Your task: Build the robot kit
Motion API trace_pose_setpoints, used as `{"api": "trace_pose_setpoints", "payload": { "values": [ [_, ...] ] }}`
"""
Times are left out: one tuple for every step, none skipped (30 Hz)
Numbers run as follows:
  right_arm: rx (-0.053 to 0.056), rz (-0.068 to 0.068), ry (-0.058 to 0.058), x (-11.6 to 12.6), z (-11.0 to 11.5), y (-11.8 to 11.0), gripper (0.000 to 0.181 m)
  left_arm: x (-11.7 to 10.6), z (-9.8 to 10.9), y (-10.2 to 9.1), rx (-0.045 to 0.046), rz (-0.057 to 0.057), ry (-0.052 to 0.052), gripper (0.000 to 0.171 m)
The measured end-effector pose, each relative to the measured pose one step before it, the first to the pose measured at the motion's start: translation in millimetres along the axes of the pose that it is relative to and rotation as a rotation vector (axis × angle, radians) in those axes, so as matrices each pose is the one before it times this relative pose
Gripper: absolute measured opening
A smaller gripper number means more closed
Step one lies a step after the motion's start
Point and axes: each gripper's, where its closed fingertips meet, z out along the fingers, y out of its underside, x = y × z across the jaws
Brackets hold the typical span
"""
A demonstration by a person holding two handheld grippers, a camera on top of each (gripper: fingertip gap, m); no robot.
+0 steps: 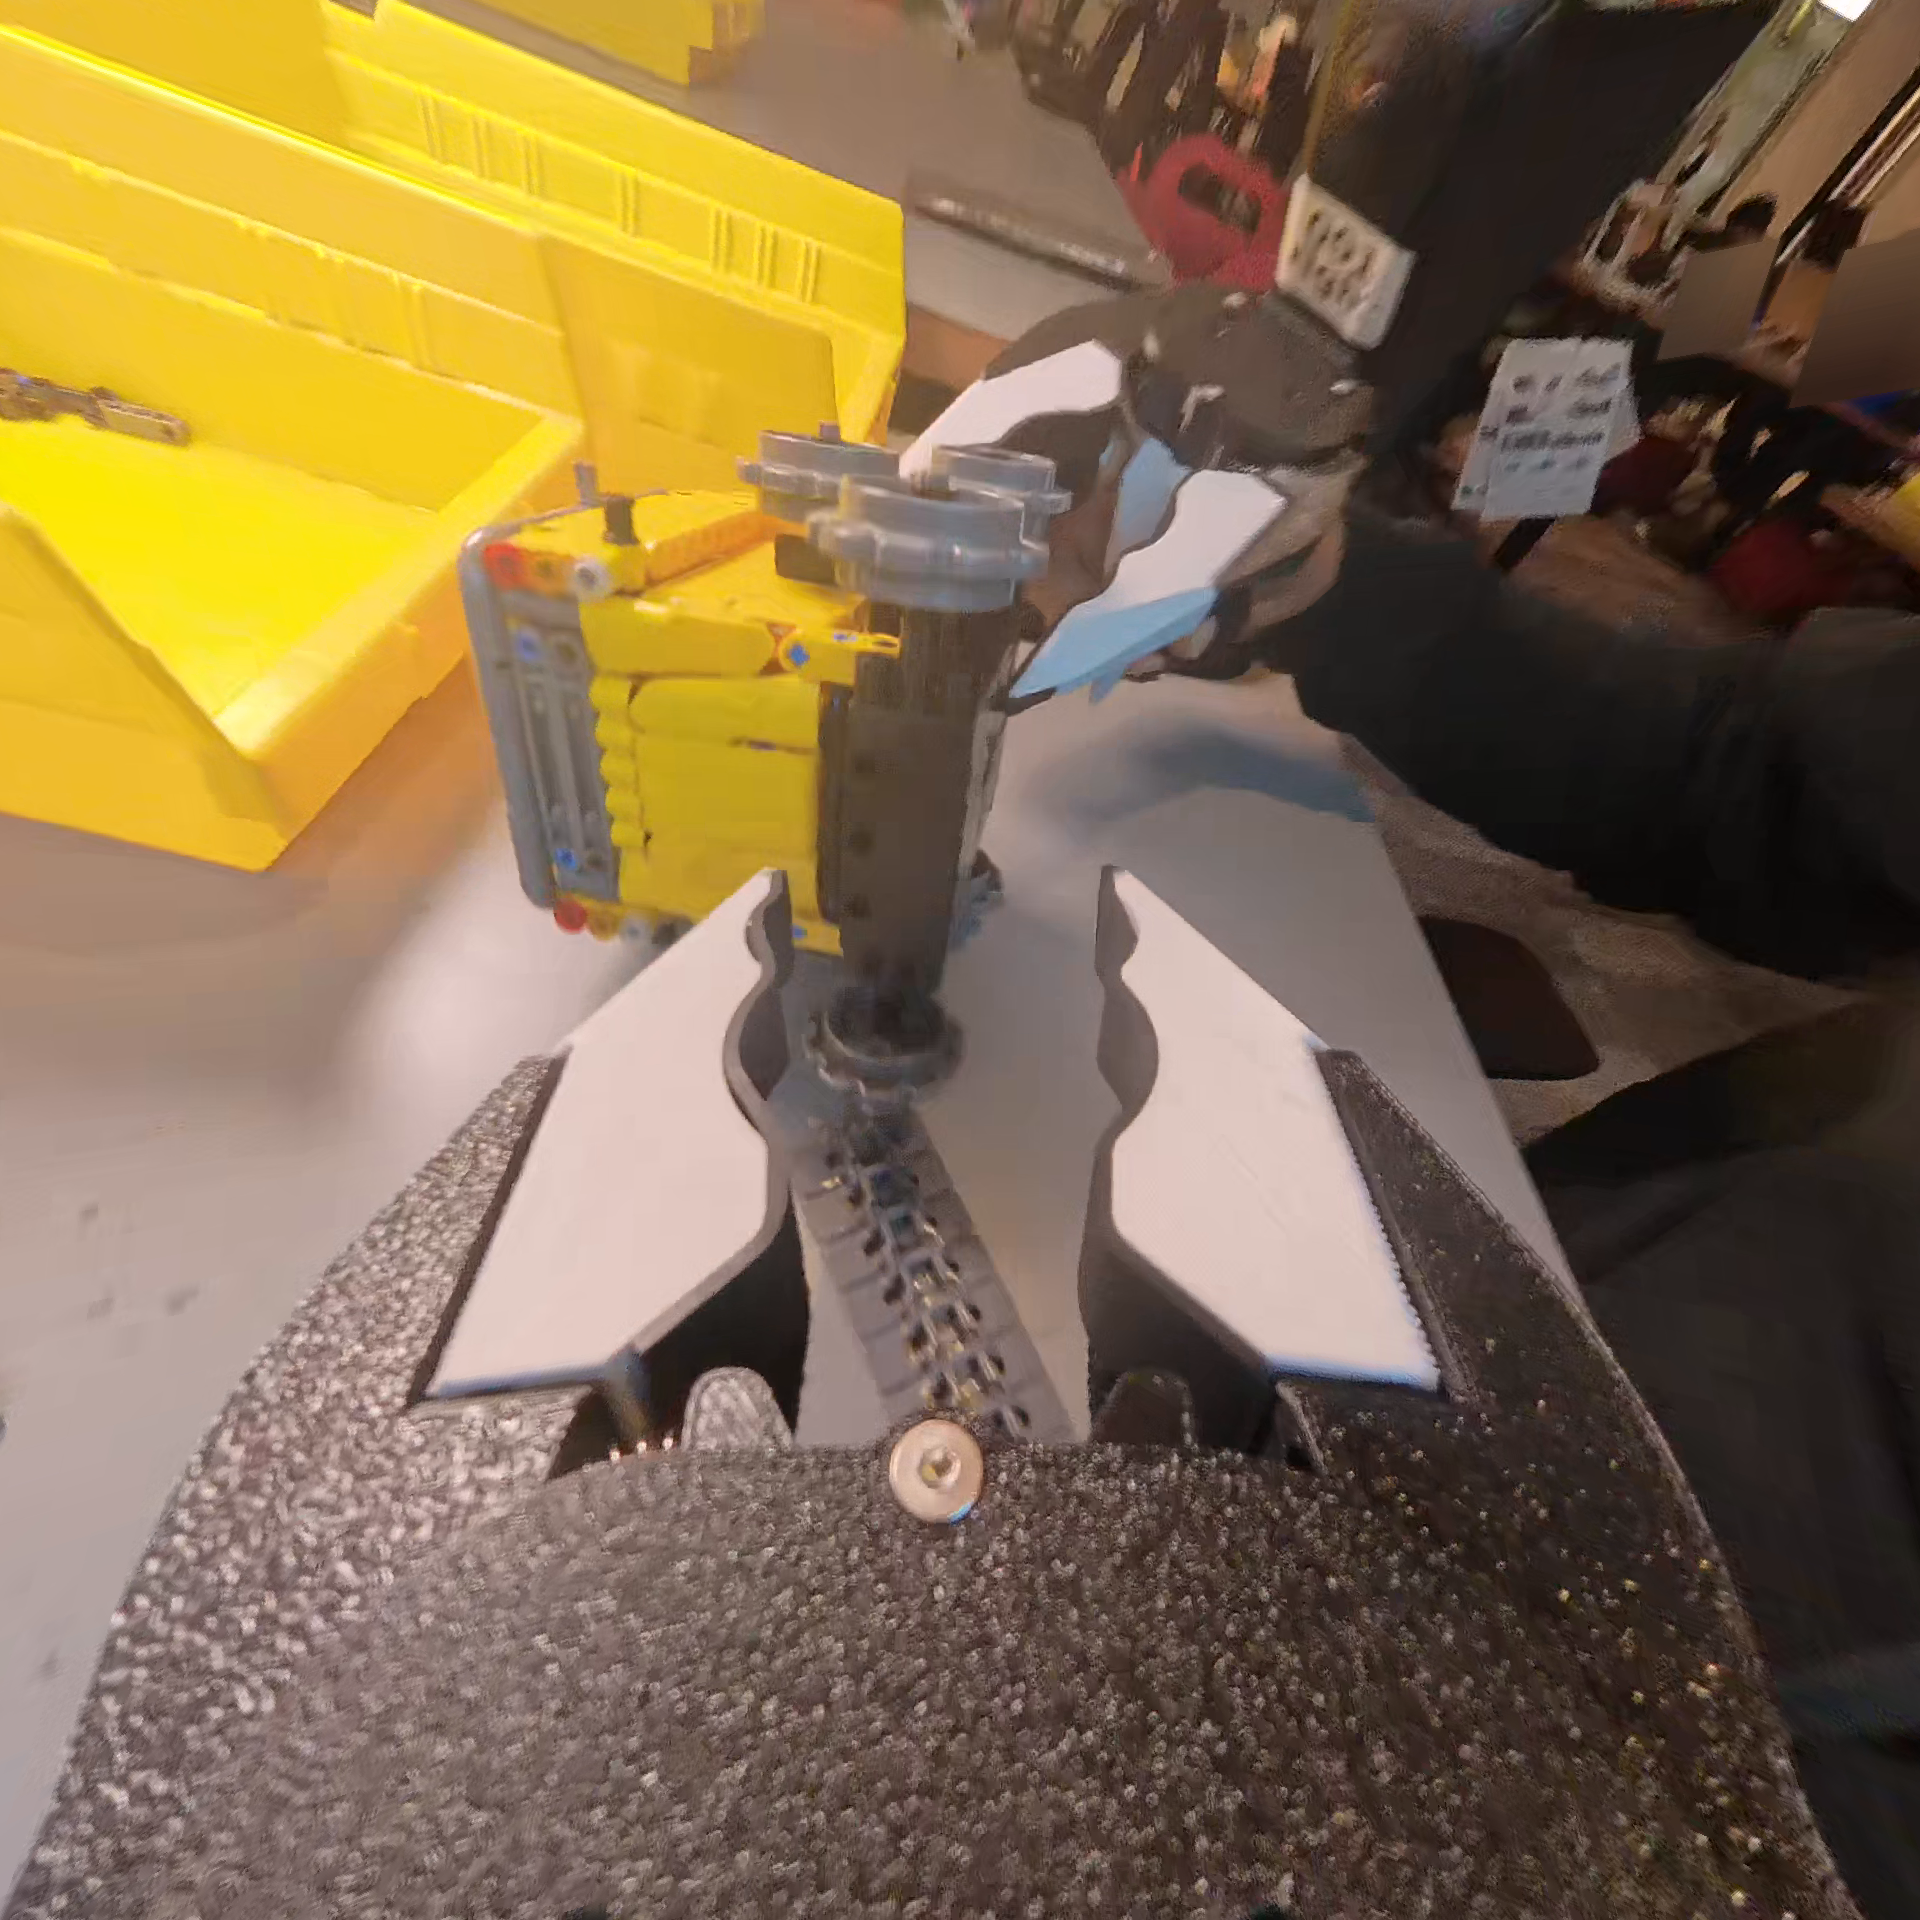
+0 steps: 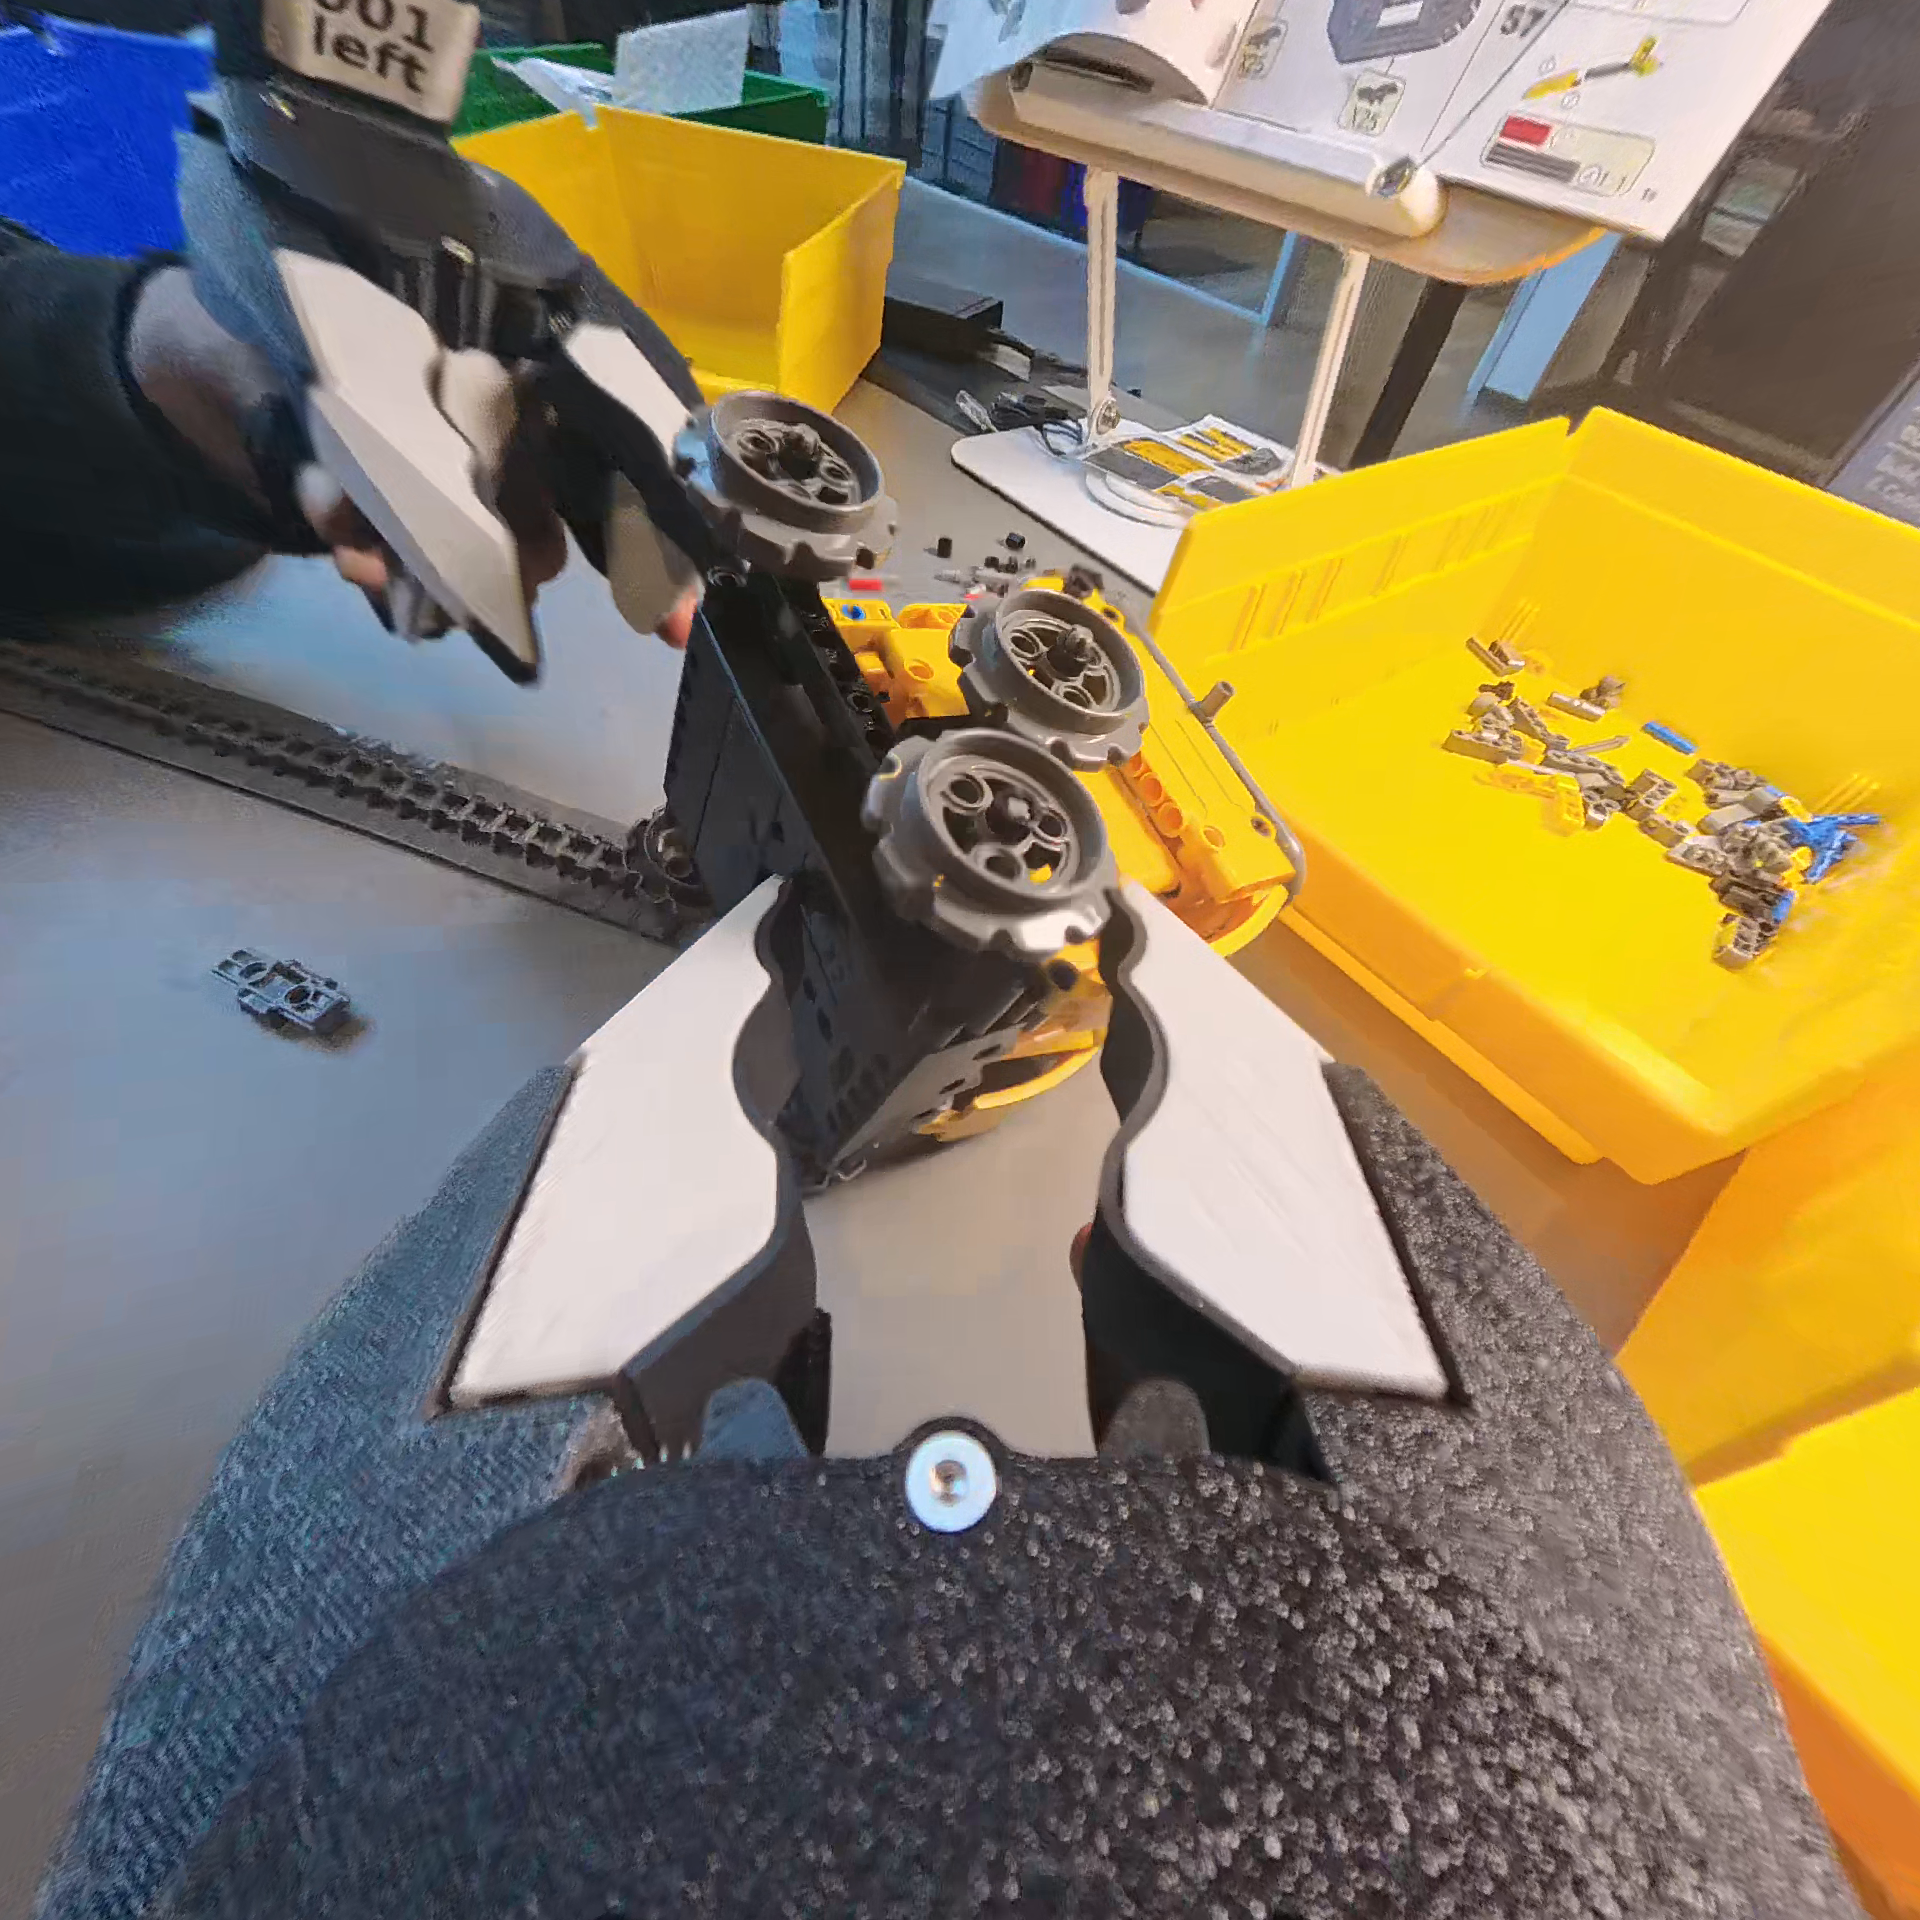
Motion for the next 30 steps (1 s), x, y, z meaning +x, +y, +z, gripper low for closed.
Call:
{"api": "trace_pose_setpoints", "payload": {
  "values": [
    [0.0166,-0.001,-0.0104,-4.35,1.24,-5.17,0.053,-6.62,10.07,0.47,-0.02162,0.0284,-0.0351,0.05],
    [0.01,0.0032,-0.0256,-6.67,1.86,-4.99,0.046,-6.72,6.36,-0.27,-0.01239,0.033,-0.0412,0.037],
    [0.0037,-0.0084,-0.0004,-3.26,2.07,-4.23,0.045,-5.27,2.92,-0.09,-0.01042,0.032,-0.0336,0.032],
    [-0.0102,-0.0167,-0.0035,-3.88,2.59,-2.02,0.043,-1.65,1.26,1.75,-0.01805,0.023,-0.0061,0.035],
    [-0.0098,-0.0231,-0.0007,-2.87,2.23,-1.76,0.042,0.16,-0.81,2.0,-0.01263,0.0142,0.0049,0.035],
    [-0.0125,-0.0244,0.0023,-1.73,2.78,-0.93,0.042,-1.6,-2.85,1.21,-0.00178,0.0209,-0.0132,0.034],
    [-0.0067,-0.0216,-0.0044,-2.42,3.97,-1.75,0.042,-2.01,-4.65,1.04,-0.00028,0.0334,-0.0232,0.034],
    [0.0049,-0.0268,-0.0083,-3.09,4.62,-4.39,0.042,-2.05,-7.12,-0.11,0.0001,0.0371,-0.026,0.034],
    [0.0121,-0.0234,-0.0144,-3.22,5.11,-7.2,0.041,-2.35,-9.94,-1.89,0.00515,0.0373,-0.0293,0.034],
    [0.0193,-0.0237,-0.0188,-2.95,5.76,-9.92,0.04,-2.7,-12.4,-3.25,0.01141,0.0414,-0.0349,0.035],
    [0.0264,-0.0251,-0.0214,-2.67,6.71,-11.86,0.04,-3.49,-13.89,-3.37,0.01478,0.0357,-0.0394,0.035],
    [0.0238,-0.0307,-0.0245,-2.62,8.58,-11.68,0.04,-4.66,-14.58,-2.47,0.01423,0.0227,-0.0427,0.035],
    [0.0152,-0.0315,-0.0292,-2.59,10.57,-9.97,0.04,-5.52,-14.29,0.11,0.00428,0.0129,-0.0456,0.035],
    [0.0091,-0.0237,-0.0381,-2.78,12.07,-8.26,0.04,-5.89,-13.65,3.12,-0.00445,0.0091,-0.0471,0.035],
    [0.0058,-0.0171,-0.0455,-2.75,13.22,-6.43,0.04,-5.49,-13.25,4.88,-0.00458,0.0014,-0.0452,0.035],
    [0.0058,-0.0077,-0.0503,-2.57,13.77,-4.92,0.041,-4.96,-12.48,6.4,-0.00193,-0.0102,-0.0397,0.035],
    [0.0021,0.0011,-0.0544,-2.82,14.05,-2.94,0.04,-4.21,-11.44,7.58,-0.00187,-0.0236,-0.0325,0.035],
    [-0.0031,0.0083,-0.0556,-3.04,13.71,-1.22,0.041,-3.29,-10.0,8.96,-0.00532,-0.0323,-0.0249,0.035],
    [-0.0071,0.0133,-0.0529,-3.16,13.21,0.46,0.041,-2.36,-8.74,10.01,-0.00929,-0.0356,-0.0179,0.035],
    [-0.0118,0.0075,-0.0471,-3.61,12.2,1.82,0.041,-1.34,-7.21,10.27,-0.01186,-0.0335,-0.0115,0.035],
    [-0.0105,-0.0027,-0.0378,-4.16,10.85,2.23,0.041,-0.51,-6.02,9.75,-0.01036,-0.0221,-0.0089,0.035],
    [-0.0105,-0.0097,-0.03,-4.59,8.97,2.79,0.041,0.23,-4.64,9.01,-0.01235,-0.0046,-0.0065,0.035],
    [-0.0141,-0.0108,-0.0239,-4.32,7.47,3.75,0.041,0.98,-3.04,8.42,-0.0184,0.0094,-0.0019,0.036],
    [-0.0159,-0.0067,-0.0161,-3.29,5.71,4.32,0.042,1.39,-1.88,6.34,-0.01867,0.0134,0.0049,0.036],
    [0.0316,-0.0029,0.0106,1.27,1.13,-3.84,0.041,1.45,-1.74,2.63,-0.00908,0.0156,0.0104,0.034],
    [-0.0028,0.0062,-0.0081,-0.18,0.53,1.29,0.042,1.01,-1.04,1.15,-0.00823,0.0245,0.009,0.034],
    [0.004,0.0075,-0.0034,0.4,-0.22,0.32,0.042,0.1,0.0,0.29,-0.00491,0.031,-0.0008,0.034],
    [0.0035,0.0037,0.0051,1.02,-0.5,0.63,0.043,0.07,0.64,0.18,-0.00282,0.0275,-0.002,0.035],
    [0.0044,0.0064,0.003,0.21,-1.55,0.58,0.043,0.54,0.55,-0.38,0.00041,0.0204,0.0013,0.034],
    [0.0014,0.0127,-0.0044,-0.54,-3.56,0.59,0.05,0.32,0.26,-0.14,0.00135,0.0143,-0.0007,0.034]
  ]
}}
